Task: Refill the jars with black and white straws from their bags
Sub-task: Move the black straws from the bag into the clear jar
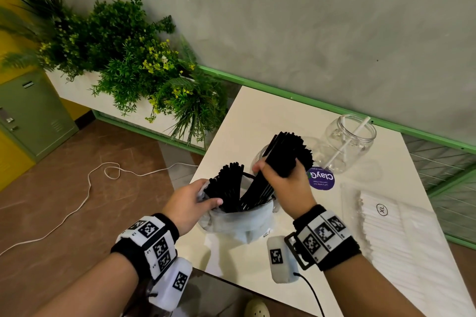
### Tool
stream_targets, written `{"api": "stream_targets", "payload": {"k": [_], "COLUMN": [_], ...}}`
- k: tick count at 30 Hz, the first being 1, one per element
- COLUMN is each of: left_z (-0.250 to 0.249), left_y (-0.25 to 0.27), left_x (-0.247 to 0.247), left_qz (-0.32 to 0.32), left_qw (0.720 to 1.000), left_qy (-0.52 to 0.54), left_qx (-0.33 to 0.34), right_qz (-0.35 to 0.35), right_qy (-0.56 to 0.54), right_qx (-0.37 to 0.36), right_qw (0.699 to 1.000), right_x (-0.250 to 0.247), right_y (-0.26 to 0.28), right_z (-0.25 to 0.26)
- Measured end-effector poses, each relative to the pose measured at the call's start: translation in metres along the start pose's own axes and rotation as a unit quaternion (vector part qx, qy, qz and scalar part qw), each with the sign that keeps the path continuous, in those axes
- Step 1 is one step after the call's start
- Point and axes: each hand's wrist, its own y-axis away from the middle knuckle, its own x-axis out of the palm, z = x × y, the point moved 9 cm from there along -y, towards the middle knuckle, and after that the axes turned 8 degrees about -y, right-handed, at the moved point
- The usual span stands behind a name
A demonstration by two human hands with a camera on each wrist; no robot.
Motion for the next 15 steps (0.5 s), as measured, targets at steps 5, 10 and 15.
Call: {"api": "stream_targets", "payload": {"k": [5,10,15], "left_z": [-0.004,-0.004,0.0], "left_y": [-0.002,-0.004,-0.007], "left_x": [0.001,0.002,0.001], "left_qz": [0.01,0.016,0.019], "left_qw": [1.0,0.999,0.999], "left_qy": [-0.002,-0.029,-0.046], "left_qx": [0.001,0.002,-0.012], "right_qz": [-0.081,-0.104,-0.131], "right_qy": [-0.063,-0.074,-0.107], "right_qx": [-0.067,-0.13,-0.159], "right_qw": [0.992,0.983,0.973], "right_x": [-0.015,-0.021,-0.033], "right_y": [-0.011,-0.015,-0.018], "right_z": [0.044,0.066,0.091]}}
